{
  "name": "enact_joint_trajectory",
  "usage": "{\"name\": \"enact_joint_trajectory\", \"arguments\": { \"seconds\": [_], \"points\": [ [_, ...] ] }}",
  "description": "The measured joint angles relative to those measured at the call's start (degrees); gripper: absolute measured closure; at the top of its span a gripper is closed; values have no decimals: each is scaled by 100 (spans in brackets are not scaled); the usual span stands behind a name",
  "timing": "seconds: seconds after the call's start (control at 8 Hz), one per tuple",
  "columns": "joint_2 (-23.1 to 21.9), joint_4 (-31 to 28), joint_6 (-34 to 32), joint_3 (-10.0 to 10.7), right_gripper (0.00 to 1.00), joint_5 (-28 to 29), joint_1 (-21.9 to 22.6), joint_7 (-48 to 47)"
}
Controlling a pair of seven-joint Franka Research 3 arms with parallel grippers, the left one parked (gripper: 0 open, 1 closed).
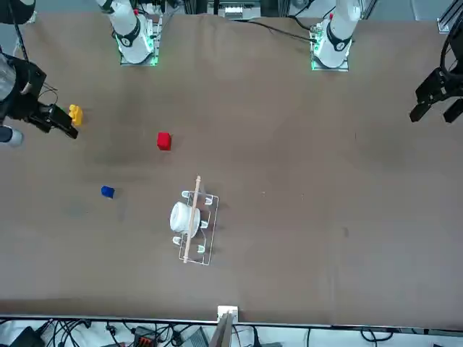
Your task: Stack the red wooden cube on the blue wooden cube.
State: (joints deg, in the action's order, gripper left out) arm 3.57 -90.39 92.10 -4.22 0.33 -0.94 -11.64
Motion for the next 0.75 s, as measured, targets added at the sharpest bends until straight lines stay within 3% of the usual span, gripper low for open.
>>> {"name": "enact_joint_trajectory", "arguments": {
  "seconds": [0.25,0.38,0.75],
  "points": [
    [73,-560,294,-135,0,9,22,34],
    [110,-1103,927,-314,0,11,37,-27],
    [129,-3496,4018,-998,0,14,200,-992]
  ]
}}
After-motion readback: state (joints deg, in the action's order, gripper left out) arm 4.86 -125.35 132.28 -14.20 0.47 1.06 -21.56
